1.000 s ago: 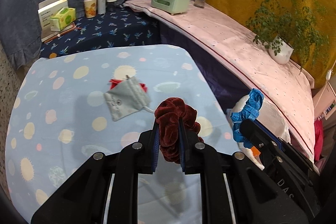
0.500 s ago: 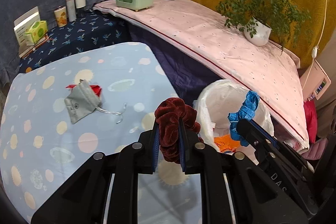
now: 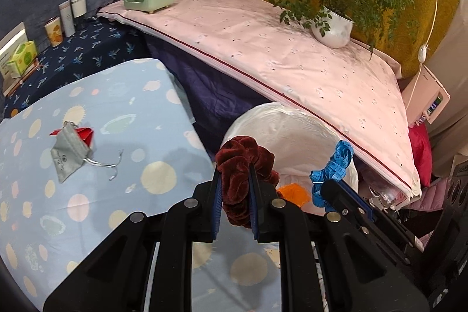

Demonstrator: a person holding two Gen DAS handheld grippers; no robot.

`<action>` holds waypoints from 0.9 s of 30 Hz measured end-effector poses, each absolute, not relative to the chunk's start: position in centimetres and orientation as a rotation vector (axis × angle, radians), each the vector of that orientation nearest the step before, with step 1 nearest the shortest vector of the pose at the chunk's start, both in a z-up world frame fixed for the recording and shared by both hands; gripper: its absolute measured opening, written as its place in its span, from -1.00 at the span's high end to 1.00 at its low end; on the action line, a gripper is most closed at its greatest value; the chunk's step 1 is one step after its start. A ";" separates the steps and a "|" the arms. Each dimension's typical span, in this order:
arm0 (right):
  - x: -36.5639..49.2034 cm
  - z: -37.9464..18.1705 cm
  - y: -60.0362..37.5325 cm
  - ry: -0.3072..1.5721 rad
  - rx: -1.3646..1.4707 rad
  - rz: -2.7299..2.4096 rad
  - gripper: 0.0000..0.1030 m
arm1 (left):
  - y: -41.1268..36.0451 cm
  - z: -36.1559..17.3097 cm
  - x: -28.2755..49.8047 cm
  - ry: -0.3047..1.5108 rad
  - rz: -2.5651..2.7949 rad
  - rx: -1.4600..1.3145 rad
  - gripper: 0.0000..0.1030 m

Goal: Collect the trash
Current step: 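Carry the scrunchie over the bin and open the left tool while the right tool drops the ribbon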

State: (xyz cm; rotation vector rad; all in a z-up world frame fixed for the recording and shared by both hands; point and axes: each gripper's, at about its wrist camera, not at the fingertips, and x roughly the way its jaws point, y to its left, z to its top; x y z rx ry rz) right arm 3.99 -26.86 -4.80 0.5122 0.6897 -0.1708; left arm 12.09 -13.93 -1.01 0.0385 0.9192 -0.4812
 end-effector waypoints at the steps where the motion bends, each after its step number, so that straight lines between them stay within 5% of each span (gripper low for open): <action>1: 3.9 -5.0 -27.2 0.692 0.516 -0.177 0.78 | -14.4 -1.1 12.1 0.922 -0.488 0.042 0.70; 11: 3.4 -6.0 -29.3 0.704 0.532 -0.217 0.78 | -17.3 -1.5 12.2 0.914 -0.527 0.060 0.65; 13: 3.5 -6.2 -29.5 0.709 0.533 -0.216 0.77 | -17.5 -1.5 12.2 0.906 -0.533 0.051 0.53; 15: 3.6 -6.3 -29.5 0.712 0.527 -0.216 0.73 | -17.4 -1.4 12.3 0.895 -0.533 0.029 0.06; 17: 3.6 -6.3 -29.4 0.709 0.521 -0.223 0.69 | -17.2 -1.1 12.3 0.872 -0.518 0.020 -0.10; 27: 4.1 -6.6 -28.9 0.730 0.506 -0.225 0.63 | -14.9 -1.3 12.9 0.869 -0.449 0.022 -0.10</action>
